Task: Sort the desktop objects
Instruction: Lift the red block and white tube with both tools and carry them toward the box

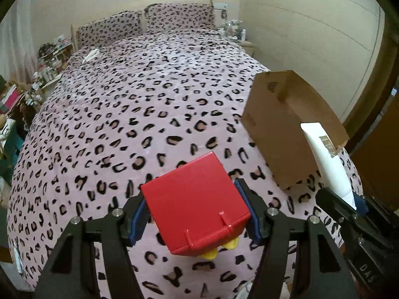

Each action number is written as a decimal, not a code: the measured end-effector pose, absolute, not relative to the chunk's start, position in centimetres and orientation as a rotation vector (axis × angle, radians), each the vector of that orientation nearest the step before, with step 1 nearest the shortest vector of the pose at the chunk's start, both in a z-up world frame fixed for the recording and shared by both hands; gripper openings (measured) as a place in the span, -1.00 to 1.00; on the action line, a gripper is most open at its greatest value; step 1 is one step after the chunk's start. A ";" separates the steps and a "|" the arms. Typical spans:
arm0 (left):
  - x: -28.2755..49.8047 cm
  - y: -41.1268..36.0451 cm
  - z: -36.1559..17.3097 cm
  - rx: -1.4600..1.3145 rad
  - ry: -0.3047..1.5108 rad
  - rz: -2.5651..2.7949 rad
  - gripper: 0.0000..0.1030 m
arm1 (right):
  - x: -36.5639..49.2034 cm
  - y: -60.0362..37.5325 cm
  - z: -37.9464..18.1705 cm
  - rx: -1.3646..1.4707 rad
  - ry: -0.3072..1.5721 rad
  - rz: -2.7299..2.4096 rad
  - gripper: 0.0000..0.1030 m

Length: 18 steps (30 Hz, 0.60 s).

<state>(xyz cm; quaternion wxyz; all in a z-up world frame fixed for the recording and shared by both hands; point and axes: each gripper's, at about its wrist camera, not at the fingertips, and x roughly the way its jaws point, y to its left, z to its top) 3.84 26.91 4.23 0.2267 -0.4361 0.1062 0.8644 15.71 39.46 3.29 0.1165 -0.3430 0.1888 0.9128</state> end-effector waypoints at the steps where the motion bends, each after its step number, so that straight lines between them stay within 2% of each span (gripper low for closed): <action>1: 3.9 27.4 4.2 -1.200 0.299 2.374 0.26 | 15.9 39.7 3.3 -1.000 0.554 2.668 -0.40; 18: 4.6 31.9 3.8 -1.174 0.339 2.304 0.26 | 17.8 43.0 3.3 -0.963 0.561 2.605 -0.40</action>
